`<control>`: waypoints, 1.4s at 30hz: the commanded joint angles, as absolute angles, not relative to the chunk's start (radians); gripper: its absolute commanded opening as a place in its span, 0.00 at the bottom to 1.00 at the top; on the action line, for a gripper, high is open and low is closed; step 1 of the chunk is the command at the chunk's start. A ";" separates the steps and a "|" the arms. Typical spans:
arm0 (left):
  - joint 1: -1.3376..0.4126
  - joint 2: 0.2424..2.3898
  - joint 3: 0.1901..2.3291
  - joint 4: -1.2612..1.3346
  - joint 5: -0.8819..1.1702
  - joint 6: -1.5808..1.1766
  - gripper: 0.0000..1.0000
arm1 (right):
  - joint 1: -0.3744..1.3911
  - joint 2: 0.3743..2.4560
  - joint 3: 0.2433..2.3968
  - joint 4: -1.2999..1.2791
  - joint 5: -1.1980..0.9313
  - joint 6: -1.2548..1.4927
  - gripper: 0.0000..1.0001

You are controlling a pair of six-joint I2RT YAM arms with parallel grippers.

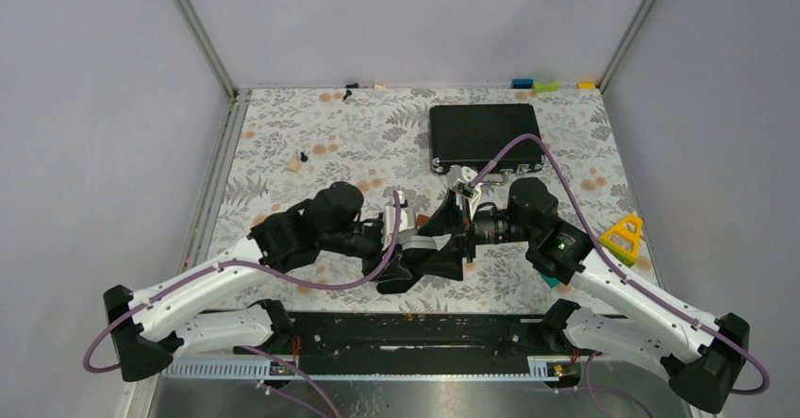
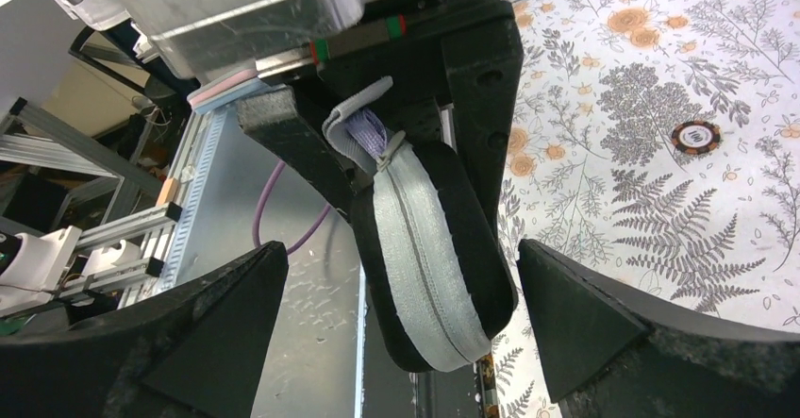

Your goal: Open the umbrella

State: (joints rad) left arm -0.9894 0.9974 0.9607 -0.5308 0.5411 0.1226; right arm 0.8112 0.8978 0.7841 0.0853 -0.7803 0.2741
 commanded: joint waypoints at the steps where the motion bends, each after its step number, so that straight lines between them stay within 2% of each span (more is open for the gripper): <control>1: -0.994 0.998 1.021 -0.449 0.557 0.120 0.10 | 0.819 0.878 0.754 0.181 -0.811 0.300 0.99; 9: -0.994 1.006 1.022 -0.445 0.571 0.110 0.11 | 0.845 0.927 0.771 0.161 -0.785 0.294 0.79; 15: -0.993 0.994 1.022 -0.445 0.569 0.112 0.11 | 0.895 0.948 0.819 0.015 -0.684 0.187 0.76; 19: -0.993 0.990 1.022 -0.445 0.569 0.113 0.12 | 0.910 0.958 0.820 0.006 -0.643 0.168 0.72; 20: -0.993 0.988 1.022 -0.445 0.565 0.111 0.13 | 0.910 0.962 0.825 -0.026 -0.640 0.170 0.68; 22: -0.992 0.985 1.026 -0.445 0.564 0.105 0.15 | 0.910 0.973 0.840 -0.047 -0.613 0.176 0.52; 23: -0.992 0.982 1.025 -0.443 0.564 0.102 0.17 | 0.910 0.976 0.846 -0.051 -0.594 0.178 0.42; 24: -0.992 0.977 1.026 -0.439 0.564 0.099 0.24 | 0.910 0.978 0.848 -0.048 -0.576 0.183 0.32; 25: -0.993 0.973 1.025 -0.437 0.559 0.096 0.36 | 0.910 0.977 0.846 -0.031 -0.556 0.191 0.24; 27: -0.993 0.957 1.025 -0.425 0.541 0.081 0.71 | 0.910 0.964 0.825 0.054 -0.522 0.227 0.14; 28: -0.993 0.945 1.025 -0.419 0.526 0.066 0.84 | 0.910 0.950 0.806 0.110 -0.511 0.247 0.10; 30: -0.992 0.907 1.023 -0.378 0.442 -0.019 0.98 | 0.910 0.913 0.754 0.226 -0.467 0.310 0.00; 34: -0.992 0.776 0.991 -0.298 0.288 -0.109 0.99 | 0.909 0.812 0.662 0.471 -0.375 0.388 0.00; 39: -0.987 0.572 0.823 -0.108 0.048 -0.262 0.99 | 0.910 0.727 0.565 0.743 -0.235 0.465 0.00; 42: -0.982 0.495 0.744 -0.047 -0.024 -0.340 0.99 | 0.910 0.715 0.532 0.895 -0.181 0.504 0.00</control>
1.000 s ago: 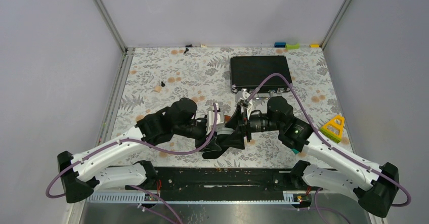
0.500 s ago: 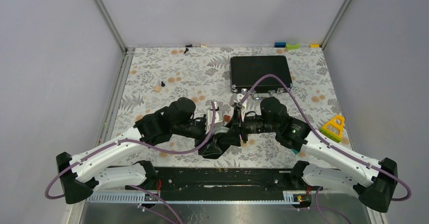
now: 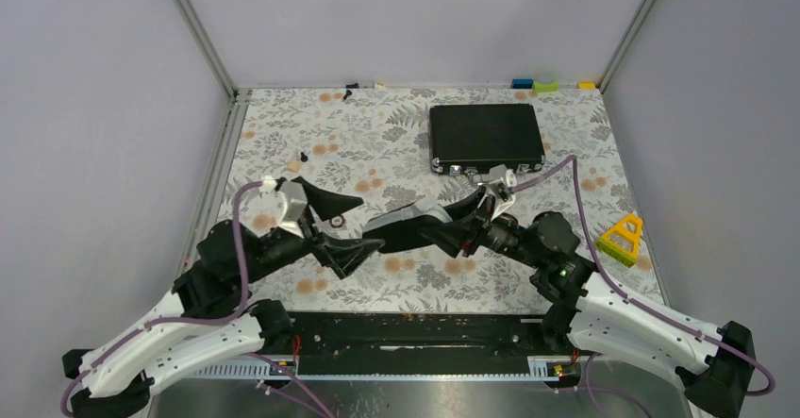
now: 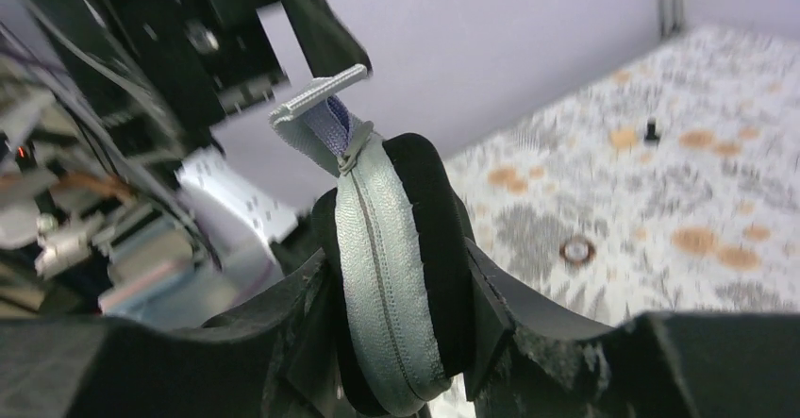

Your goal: Open the umbrella

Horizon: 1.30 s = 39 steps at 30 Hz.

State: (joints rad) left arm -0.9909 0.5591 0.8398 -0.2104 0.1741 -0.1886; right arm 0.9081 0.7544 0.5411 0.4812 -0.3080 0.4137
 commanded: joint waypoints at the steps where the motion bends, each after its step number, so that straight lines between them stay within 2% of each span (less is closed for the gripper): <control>1: -0.981 0.476 0.722 -0.030 -0.038 -0.360 0.99 | 0.910 0.714 0.527 0.937 -0.166 0.515 0.00; 9: -0.979 0.425 0.563 0.219 0.023 -0.489 0.99 | 0.910 0.728 0.507 1.195 -0.084 0.638 0.00; 13: -0.979 0.431 0.519 0.300 0.005 -0.515 0.99 | 0.910 0.742 0.521 1.223 -0.105 0.655 0.00; 15: -0.977 0.439 0.520 0.305 0.004 -0.520 0.99 | 0.910 0.745 0.516 1.251 -0.102 0.657 0.00; 18: -0.976 0.446 0.541 0.233 -0.106 -0.555 0.99 | 0.910 0.744 0.515 1.264 -0.116 0.631 0.00; 23: -0.965 0.453 0.604 0.057 -0.199 -0.707 0.99 | 0.910 0.722 0.536 1.169 -0.227 0.451 0.00; 26: -0.946 0.446 0.624 -0.052 -0.213 -0.884 0.99 | 0.910 0.704 0.584 1.009 -0.295 0.263 0.00; 29: -0.908 0.436 0.619 -0.014 -0.133 -1.042 0.99 | 0.910 0.686 0.623 0.848 -0.311 0.104 0.00; 39: -0.808 0.501 0.624 0.057 -0.029 -1.380 0.99 | 0.912 0.739 0.630 0.740 -0.357 -0.208 0.00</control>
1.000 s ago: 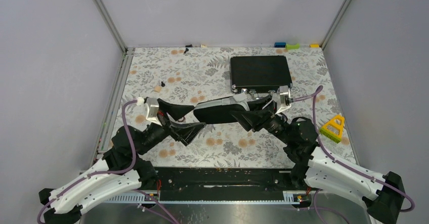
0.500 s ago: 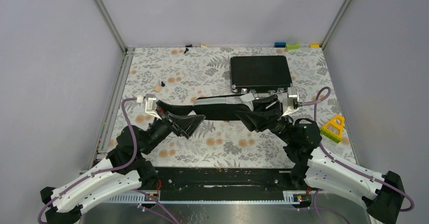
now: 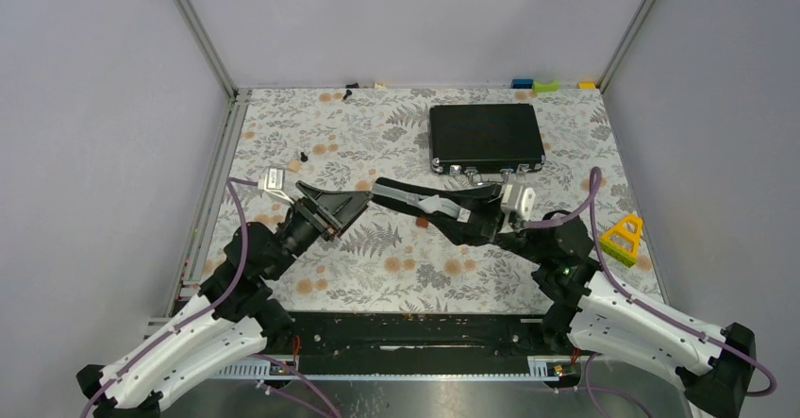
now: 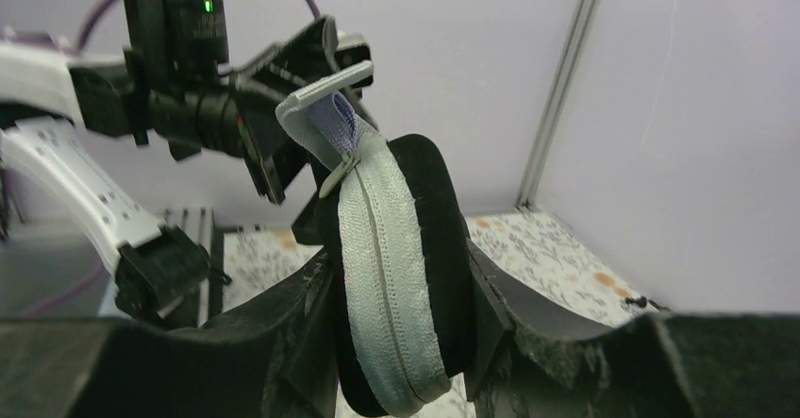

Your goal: Open the umbrella

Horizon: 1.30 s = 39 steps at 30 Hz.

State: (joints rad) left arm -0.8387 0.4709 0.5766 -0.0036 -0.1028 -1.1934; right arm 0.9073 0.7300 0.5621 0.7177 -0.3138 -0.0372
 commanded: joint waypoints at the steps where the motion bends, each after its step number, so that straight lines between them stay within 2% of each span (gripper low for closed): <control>1: -0.797 0.512 0.625 0.058 -0.011 -1.408 0.99 | 0.913 0.741 0.632 0.735 -0.363 -0.225 0.00; 8: -0.711 0.612 0.614 0.058 0.194 -1.580 0.99 | 0.941 0.744 0.668 0.630 -0.366 -0.380 0.00; 15: -0.671 0.703 0.620 0.078 0.343 -1.633 0.99 | 0.977 0.752 0.700 0.552 -0.364 -0.462 0.00; 23: -0.663 0.795 0.617 0.100 0.453 -1.684 0.99 | 1.036 0.792 0.765 0.430 -0.366 -0.573 0.00; 31: -0.662 0.839 0.637 0.129 0.496 -1.699 0.99 | 1.106 0.860 0.794 0.341 -0.281 -0.685 0.00; 33: -0.658 0.838 0.634 0.149 0.495 -1.700 0.92 | 1.117 0.871 0.795 0.330 -0.253 -0.705 0.00; 36: -0.648 0.829 0.621 0.182 0.484 -1.705 0.62 | 1.132 0.884 0.794 0.306 -0.215 -0.722 0.00; 38: -0.636 0.817 0.608 0.198 0.468 -1.710 0.46 | 1.139 0.884 0.781 0.307 -0.199 -0.718 0.01; 39: -0.629 0.810 0.602 0.201 0.460 -1.712 0.39 | 1.142 0.883 0.772 0.314 -0.193 -0.712 0.06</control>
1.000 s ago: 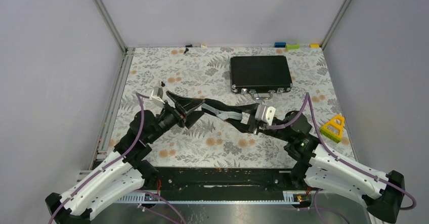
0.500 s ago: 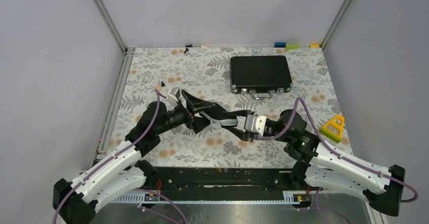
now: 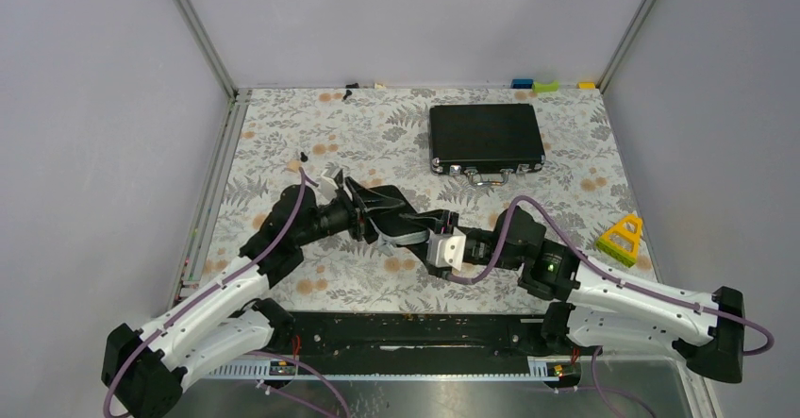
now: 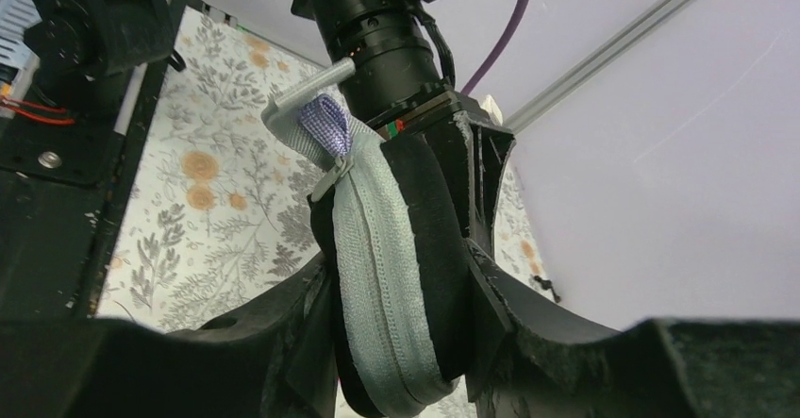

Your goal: Open the umbrella

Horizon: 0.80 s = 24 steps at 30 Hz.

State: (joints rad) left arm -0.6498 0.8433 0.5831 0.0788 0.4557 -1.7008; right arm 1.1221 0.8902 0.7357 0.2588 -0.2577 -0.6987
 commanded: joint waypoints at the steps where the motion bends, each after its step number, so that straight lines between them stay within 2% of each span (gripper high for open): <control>1: -0.622 0.804 0.596 0.207 0.452 -1.713 0.35 | 1.144 0.880 0.760 0.322 -0.187 -0.705 0.13; 2: -0.614 0.798 0.590 0.214 0.446 -1.718 0.32 | 1.146 0.878 0.750 0.328 -0.180 -0.696 0.19; 6: -0.574 0.781 0.573 0.274 0.416 -1.728 0.07 | 1.151 0.863 0.707 0.341 -0.143 -0.644 0.54; 7: -0.563 0.779 0.574 0.290 0.408 -1.724 0.04 | 1.152 0.859 0.698 0.341 -0.135 -0.621 0.60; 8: -0.551 0.779 0.574 0.311 0.401 -1.718 0.00 | 1.151 0.852 0.687 0.343 -0.128 -0.595 0.73; 10: -0.518 0.780 0.572 0.353 0.384 -1.709 0.00 | 1.151 0.838 0.659 0.351 -0.120 -0.537 0.97; 12: -0.480 0.782 0.563 0.425 0.361 -1.701 0.00 | 1.151 0.820 0.629 0.358 -0.111 -0.467 1.00; 17: -0.385 0.805 0.584 0.597 0.349 -1.546 0.00 | 1.150 0.752 0.529 0.426 -0.031 -0.213 0.99; 24: -0.304 0.978 0.584 1.246 0.517 -1.536 0.00 | 1.152 0.749 0.496 0.516 0.094 0.097 0.82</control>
